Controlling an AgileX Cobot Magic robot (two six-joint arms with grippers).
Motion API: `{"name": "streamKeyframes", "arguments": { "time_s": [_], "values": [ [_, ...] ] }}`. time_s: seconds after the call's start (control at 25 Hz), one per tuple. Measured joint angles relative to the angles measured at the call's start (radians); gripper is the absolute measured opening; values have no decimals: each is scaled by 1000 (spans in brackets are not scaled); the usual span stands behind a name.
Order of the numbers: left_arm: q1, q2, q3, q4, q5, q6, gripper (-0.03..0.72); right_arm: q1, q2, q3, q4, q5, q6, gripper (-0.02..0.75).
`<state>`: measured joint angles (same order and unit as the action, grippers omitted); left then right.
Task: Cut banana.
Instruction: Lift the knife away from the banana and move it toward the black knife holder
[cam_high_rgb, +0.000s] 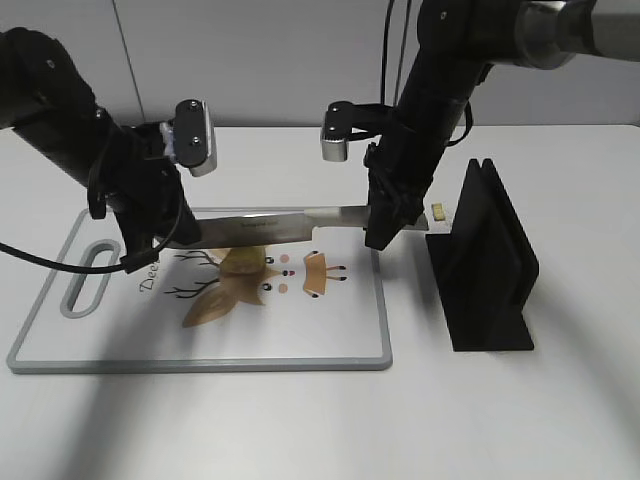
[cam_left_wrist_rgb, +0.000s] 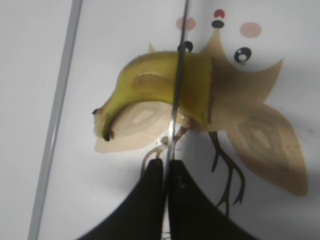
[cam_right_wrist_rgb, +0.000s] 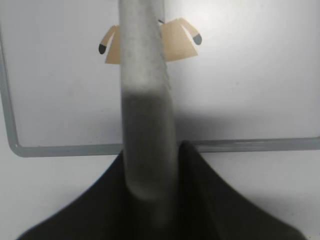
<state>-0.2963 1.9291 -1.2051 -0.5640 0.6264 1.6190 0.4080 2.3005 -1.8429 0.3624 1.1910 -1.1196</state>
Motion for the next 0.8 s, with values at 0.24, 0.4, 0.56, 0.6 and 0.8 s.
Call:
{"name": "streamKeyframes", "arguments": {
  "time_s": [0.24,0.4,0.56,0.6,0.8],
  "values": [
    [1,13,-7,0,1,0,-10,0,5,-2,0,-5,0,204],
    [1,14,-8,10,-9,1,-10,0,22,-3,2,-9,-3,205],
    [1,14,-8,20,-25,2,-10,0,35,-5,8,-16,-8,207],
    [1,15,-8,21,-27,3,-10,0,39,-5,8,-16,-8,207],
    [1,39,-18,23,-28,9,-10,-1,52,-6,9,-16,-8,207]
  ]
}}
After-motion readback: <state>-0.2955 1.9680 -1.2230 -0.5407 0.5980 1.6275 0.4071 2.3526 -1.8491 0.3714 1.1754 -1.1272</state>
